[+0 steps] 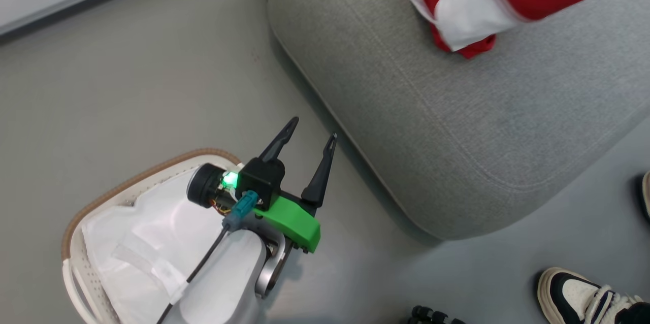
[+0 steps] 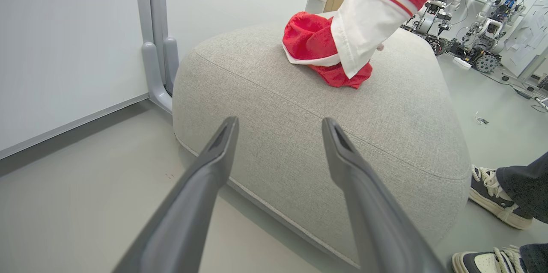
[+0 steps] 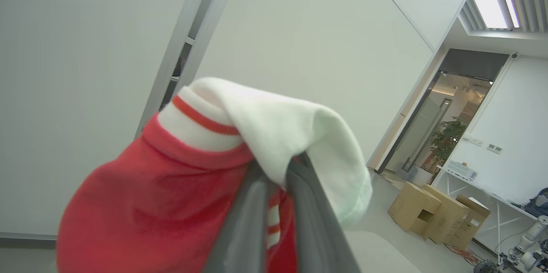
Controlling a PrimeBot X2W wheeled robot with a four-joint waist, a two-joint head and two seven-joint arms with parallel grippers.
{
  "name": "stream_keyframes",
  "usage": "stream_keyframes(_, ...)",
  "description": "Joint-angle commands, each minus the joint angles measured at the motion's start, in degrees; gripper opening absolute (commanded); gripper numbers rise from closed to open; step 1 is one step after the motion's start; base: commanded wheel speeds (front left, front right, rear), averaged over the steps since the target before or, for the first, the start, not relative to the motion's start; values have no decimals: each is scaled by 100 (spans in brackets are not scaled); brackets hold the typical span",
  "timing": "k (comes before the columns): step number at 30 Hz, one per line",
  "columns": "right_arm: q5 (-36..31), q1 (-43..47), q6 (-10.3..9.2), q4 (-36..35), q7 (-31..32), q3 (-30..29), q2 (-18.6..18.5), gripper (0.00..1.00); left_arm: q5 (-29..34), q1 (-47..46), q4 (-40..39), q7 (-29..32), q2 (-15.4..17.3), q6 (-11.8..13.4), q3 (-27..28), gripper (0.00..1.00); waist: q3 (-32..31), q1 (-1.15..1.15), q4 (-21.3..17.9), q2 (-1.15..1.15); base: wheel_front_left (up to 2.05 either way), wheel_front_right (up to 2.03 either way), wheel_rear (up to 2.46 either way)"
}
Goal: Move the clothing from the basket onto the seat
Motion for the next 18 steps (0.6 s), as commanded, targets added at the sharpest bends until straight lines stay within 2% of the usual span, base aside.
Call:
stream_keyframes(1,-110,-249,-8,163,0,-111,-159,0,55,-116,-22,4,51,-12,59,100,372,0,295,0,0,0,0)
stream_keyframes(5,-359,-757,-8,590,0,-307,-395,0,178,-271,-8,3,78,-42,99,100,678,0,521,0,0,0,0)
stream_keyframes(9,-579,-1019,-8,1344,0,-606,-426,0,217,-398,14,3,72,-63,122,100,946,0,765,0,0,0,0)
stream_keyframes(15,-942,-747,-8,2448,0,-1277,-468,0,253,-509,1,3,38,-48,132,100,1256,0,1154,0,0,0,0)
stream_keyframes(18,-1110,-661,-8,2783,0,-1672,-473,0,269,-536,10,3,29,-21,153,100,1377,0,1275,0,0,0,0)
